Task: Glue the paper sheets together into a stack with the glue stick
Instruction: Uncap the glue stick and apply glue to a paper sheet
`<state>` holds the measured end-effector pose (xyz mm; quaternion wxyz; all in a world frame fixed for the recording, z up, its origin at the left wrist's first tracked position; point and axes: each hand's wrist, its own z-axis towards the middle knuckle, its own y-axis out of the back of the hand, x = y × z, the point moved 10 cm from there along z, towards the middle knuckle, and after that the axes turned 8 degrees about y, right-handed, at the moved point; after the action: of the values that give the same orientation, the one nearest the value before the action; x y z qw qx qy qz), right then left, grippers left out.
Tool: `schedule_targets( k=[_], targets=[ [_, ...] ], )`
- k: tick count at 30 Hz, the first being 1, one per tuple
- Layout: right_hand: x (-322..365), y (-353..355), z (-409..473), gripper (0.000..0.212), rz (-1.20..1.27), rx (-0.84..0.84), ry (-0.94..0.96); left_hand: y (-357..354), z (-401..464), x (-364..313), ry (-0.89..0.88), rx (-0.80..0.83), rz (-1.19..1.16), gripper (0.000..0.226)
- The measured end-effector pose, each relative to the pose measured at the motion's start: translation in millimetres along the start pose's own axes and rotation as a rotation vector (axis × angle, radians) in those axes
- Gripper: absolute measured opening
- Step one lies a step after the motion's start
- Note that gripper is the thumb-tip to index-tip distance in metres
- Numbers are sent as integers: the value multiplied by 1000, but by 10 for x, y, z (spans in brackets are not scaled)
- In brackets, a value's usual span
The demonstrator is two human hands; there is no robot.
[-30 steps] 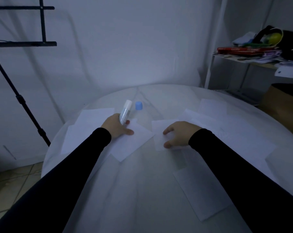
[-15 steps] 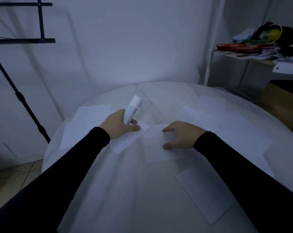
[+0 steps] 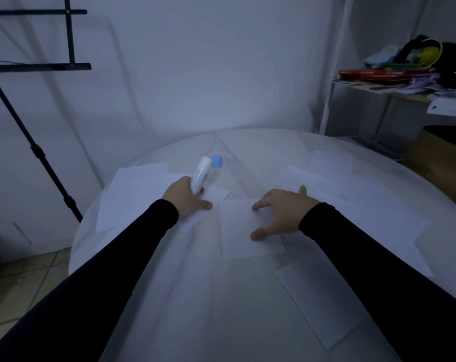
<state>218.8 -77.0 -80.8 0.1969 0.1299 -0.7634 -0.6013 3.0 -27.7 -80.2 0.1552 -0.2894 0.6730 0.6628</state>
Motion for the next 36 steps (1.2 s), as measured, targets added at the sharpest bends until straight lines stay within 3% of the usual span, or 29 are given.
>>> schedule_targets(
  k=[6, 12, 16, 19, 22, 24, 28, 32, 36],
  targets=[
    [149, -47, -8, 73, 84, 0, 85, 2, 3, 19, -14, 18, 10, 47],
    [86, 11, -42, 49, 163, -46, 136, 157, -215, -231, -73, 12, -109, 38],
    [16, -8, -60, 57, 124, -54, 131, 81, -453, -494, -128, 227, -299, 15],
    [70, -9, -123, 58, 106, -97, 170, 44, -524, -612, -236, 266, -272, 16],
    [121, -2, -196, 63, -10, -145, 215, 119, -465, -569, -240, 189, -465, 50],
    [100, -10, -236, 72, -67, -180, 223, 162, -443, -543, -246, 119, -622, 34],
    [54, 14, -274, 88, 5, -295, 274, 56, -518, -643, -283, 134, -786, 11],
    [18, 17, -275, 87, 25, -334, 275, 60, -533, -757, -310, 125, -887, 11],
    [26, 23, -298, 90, -14, -356, 268, 68, -540, -905, -420, 42, -724, 24]
  ],
)
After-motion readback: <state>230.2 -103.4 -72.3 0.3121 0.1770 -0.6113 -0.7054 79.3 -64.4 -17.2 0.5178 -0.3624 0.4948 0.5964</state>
